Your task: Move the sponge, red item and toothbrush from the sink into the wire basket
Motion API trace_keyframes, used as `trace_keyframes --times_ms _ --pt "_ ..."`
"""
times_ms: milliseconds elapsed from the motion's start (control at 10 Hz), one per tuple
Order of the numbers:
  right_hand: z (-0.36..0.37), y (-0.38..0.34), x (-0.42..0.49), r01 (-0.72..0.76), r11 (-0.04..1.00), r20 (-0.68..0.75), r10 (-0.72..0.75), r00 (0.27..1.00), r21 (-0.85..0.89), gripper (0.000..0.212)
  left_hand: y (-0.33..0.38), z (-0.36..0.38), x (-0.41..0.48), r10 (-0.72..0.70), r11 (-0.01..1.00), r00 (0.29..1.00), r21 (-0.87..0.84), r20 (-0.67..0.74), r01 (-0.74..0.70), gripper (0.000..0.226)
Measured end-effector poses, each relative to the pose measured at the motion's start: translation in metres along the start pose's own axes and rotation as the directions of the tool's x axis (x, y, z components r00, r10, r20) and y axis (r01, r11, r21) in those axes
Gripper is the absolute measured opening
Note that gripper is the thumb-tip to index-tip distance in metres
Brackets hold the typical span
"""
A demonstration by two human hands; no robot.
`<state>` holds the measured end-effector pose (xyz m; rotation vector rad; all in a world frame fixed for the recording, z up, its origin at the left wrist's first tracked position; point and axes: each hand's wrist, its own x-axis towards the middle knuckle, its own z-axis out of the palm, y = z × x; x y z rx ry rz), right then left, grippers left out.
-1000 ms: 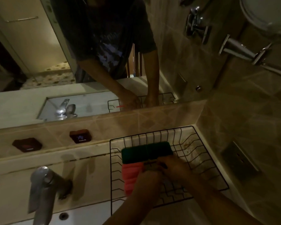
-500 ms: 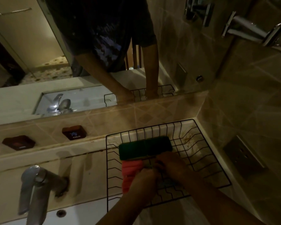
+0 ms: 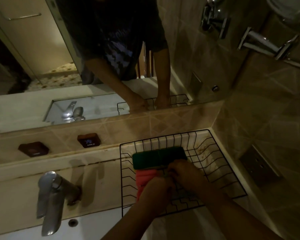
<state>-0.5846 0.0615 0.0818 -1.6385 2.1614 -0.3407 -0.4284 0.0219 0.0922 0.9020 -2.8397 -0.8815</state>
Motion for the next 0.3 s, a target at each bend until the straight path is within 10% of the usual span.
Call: trace_keyframes --times_ms 300 --pt "-0.007 -0.066 -0.022 0.012 0.997 -0.056 -0.008 0.998 0.070 0.006 -0.022 -0.032 -0.027 0.021 0.997 0.997 -0.075 0.076 -0.015 0.020"
